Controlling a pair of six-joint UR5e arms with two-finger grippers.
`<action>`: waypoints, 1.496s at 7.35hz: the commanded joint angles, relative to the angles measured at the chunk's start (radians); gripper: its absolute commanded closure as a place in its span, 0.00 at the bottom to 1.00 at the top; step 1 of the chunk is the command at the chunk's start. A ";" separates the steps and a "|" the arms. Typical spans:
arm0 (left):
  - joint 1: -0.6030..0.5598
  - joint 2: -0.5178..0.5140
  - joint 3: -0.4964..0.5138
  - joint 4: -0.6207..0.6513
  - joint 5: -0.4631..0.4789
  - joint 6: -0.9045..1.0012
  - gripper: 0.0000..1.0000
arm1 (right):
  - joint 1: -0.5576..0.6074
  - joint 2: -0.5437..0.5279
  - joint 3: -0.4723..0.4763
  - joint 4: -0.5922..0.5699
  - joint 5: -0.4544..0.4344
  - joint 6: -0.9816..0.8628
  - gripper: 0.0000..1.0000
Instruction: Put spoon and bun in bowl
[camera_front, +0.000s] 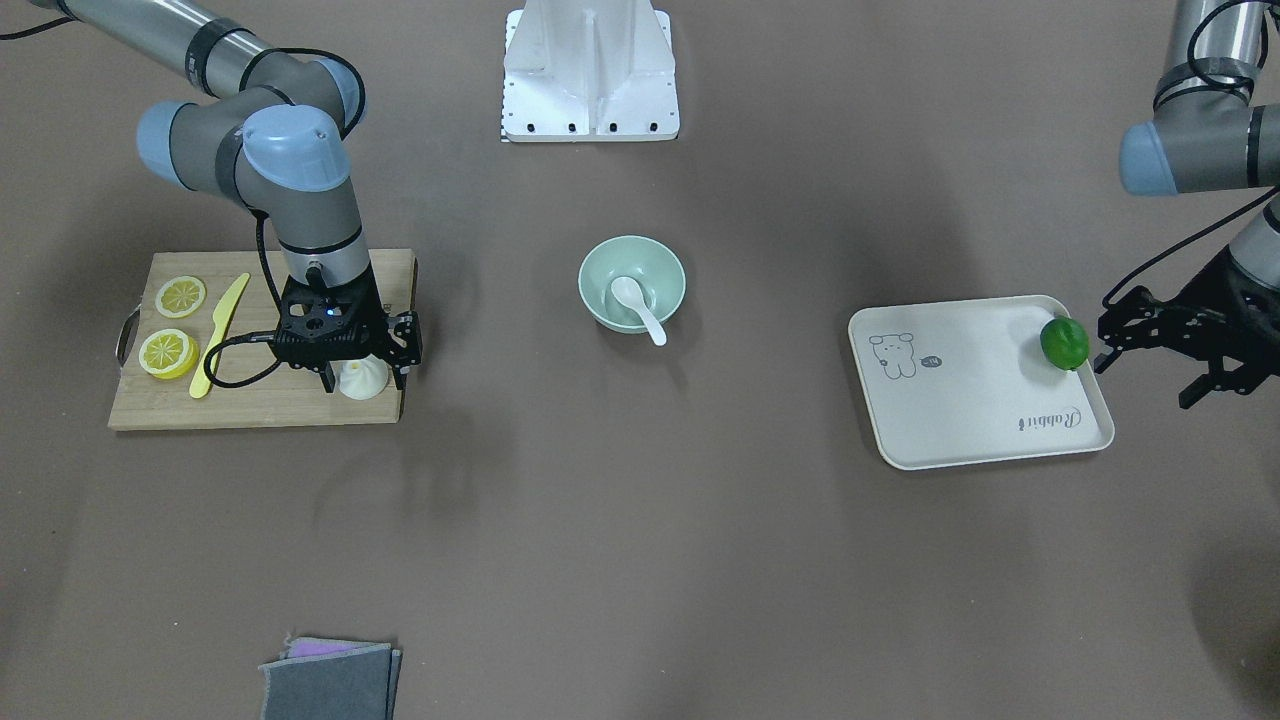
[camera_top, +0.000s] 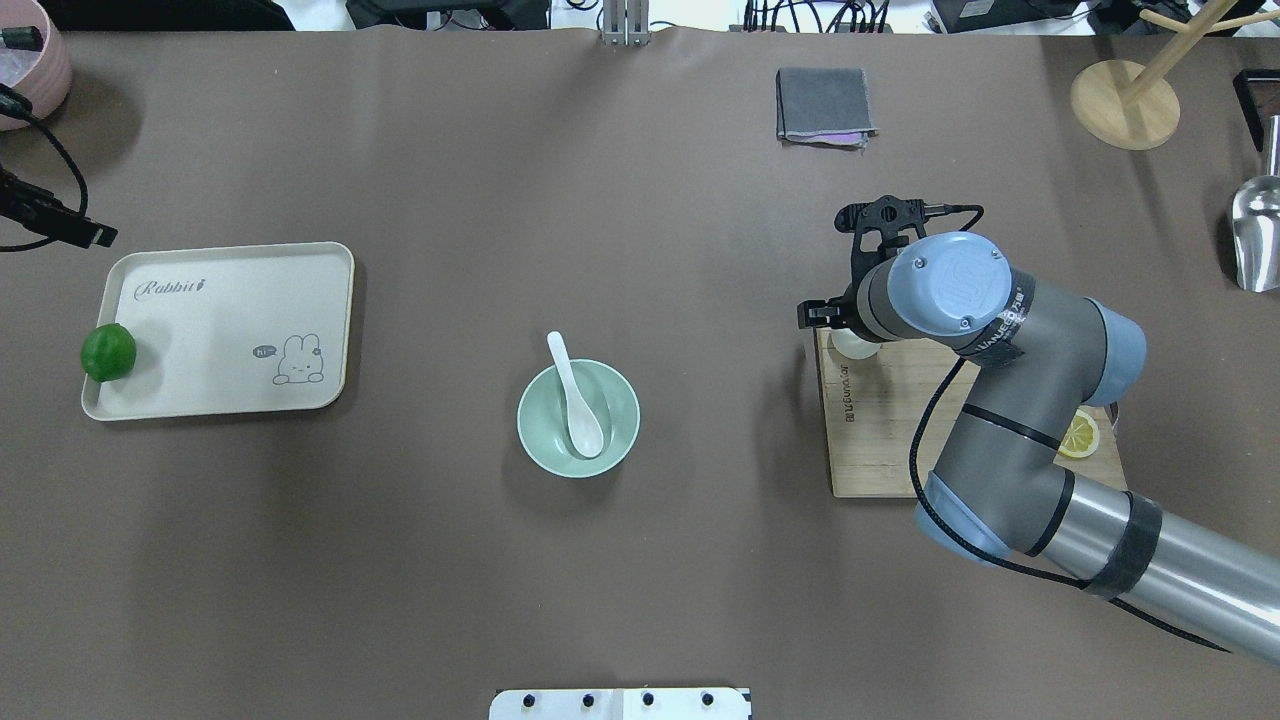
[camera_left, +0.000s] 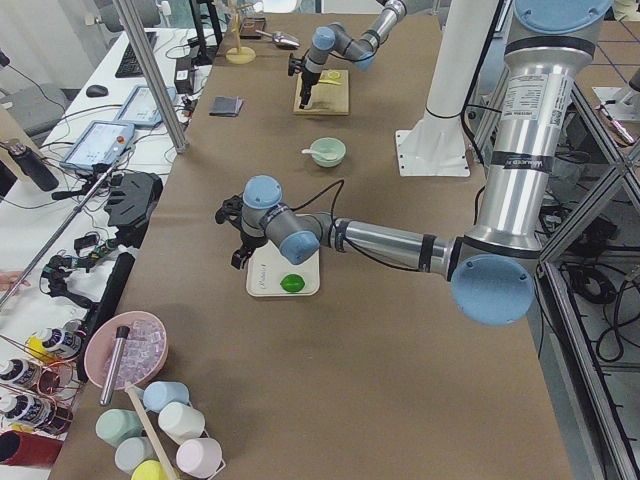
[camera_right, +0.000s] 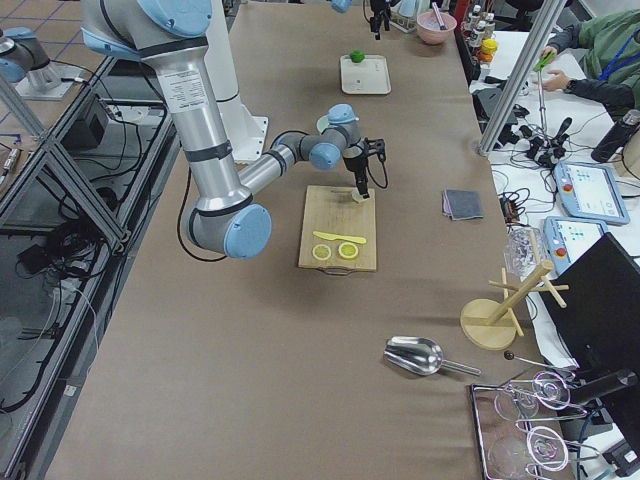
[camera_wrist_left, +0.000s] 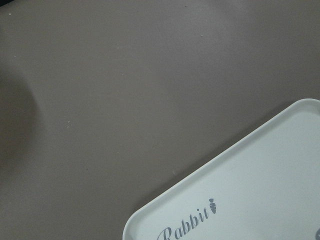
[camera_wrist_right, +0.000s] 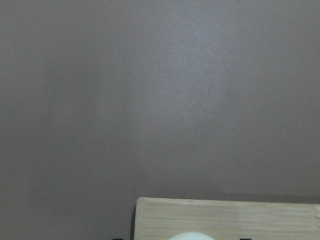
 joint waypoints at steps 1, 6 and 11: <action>0.001 0.000 0.000 0.000 0.000 -0.009 0.02 | 0.002 -0.005 0.013 -0.023 0.000 0.001 0.27; 0.003 -0.001 0.000 0.000 0.001 -0.011 0.02 | -0.029 -0.011 0.040 -0.094 -0.019 0.001 0.81; 0.006 -0.005 0.003 0.000 0.001 -0.012 0.02 | -0.079 0.214 0.034 -0.265 -0.019 0.224 1.00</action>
